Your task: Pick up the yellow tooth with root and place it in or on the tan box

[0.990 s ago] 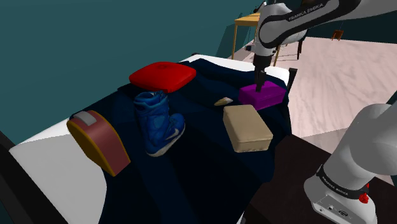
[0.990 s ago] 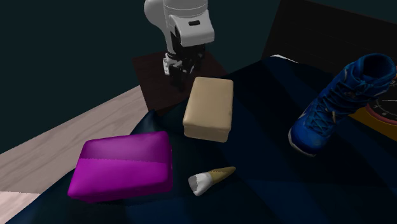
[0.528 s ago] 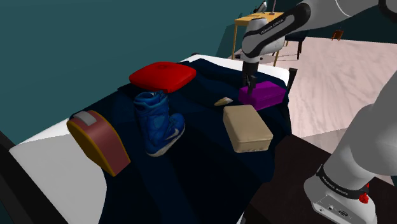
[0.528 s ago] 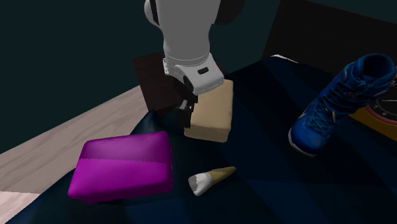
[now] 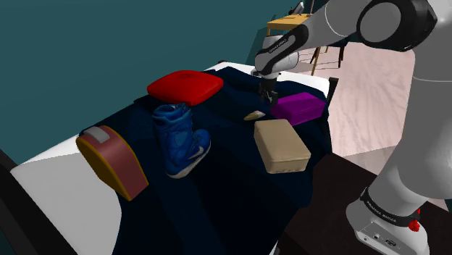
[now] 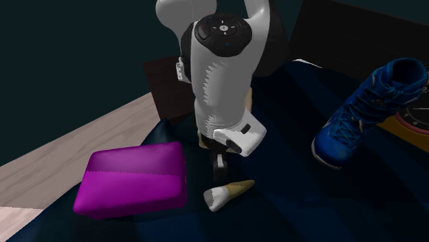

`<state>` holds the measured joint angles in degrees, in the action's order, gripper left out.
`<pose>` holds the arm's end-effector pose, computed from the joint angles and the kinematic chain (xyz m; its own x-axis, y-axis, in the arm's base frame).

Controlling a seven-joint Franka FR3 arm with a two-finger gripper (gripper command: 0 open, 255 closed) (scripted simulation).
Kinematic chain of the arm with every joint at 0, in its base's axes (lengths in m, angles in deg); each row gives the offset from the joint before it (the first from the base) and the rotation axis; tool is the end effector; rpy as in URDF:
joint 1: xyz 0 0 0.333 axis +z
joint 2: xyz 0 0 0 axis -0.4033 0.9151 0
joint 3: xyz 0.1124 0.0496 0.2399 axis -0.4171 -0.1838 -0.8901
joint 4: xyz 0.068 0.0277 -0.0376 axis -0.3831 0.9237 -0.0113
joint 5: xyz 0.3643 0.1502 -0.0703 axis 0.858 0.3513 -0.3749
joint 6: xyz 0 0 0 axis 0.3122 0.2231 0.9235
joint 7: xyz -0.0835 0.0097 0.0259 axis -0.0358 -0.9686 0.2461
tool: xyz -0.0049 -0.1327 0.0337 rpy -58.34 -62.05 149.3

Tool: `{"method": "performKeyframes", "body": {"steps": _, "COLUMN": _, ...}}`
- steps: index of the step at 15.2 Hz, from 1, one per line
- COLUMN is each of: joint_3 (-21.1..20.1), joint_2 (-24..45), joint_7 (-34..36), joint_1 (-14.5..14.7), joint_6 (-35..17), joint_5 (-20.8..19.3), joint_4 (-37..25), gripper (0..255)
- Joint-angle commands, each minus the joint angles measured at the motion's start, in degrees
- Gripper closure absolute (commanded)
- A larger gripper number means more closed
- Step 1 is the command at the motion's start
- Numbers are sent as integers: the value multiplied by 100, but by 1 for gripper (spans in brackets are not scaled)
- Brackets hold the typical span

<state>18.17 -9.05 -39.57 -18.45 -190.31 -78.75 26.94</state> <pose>0.5835 -0.1412 0.2461 0.3435 0.9391 -0.0110 0.9390 -0.3436 -0.0131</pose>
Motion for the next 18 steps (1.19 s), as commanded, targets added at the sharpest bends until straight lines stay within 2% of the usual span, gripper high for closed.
{"method": "performKeyframes", "body": {"steps": 1, "joint_3": -136, "joint_2": 457, "joint_7": -430, "joint_1": -84, "joint_6": -52, "joint_5": 118, "joint_4": -408, "gripper": 0}}
{"method": "performKeyframes", "body": {"steps": 6, "joint_3": -453, "joint_2": 1405, "joint_7": -1200, "joint_1": -279, "joint_6": -41, "joint_5": 224, "joint_4": -1409, "gripper": 0}}
{"method": "performKeyframes", "body": {"steps": 13, "joint_3": -529, "joint_2": 1761, "joint_7": -1264, "joint_1": -335, "joint_6": -450, "joint_5": 329, "joint_4": -1351, "gripper": 0}}
{"method": "performKeyframes", "body": {"steps": 18, "joint_3": -530, "joint_2": 1761, "joint_7": -1264, "joint_1": -335, "joint_6": -450, "joint_5": 328, "joint_4": -1351, "gripper": 0}}
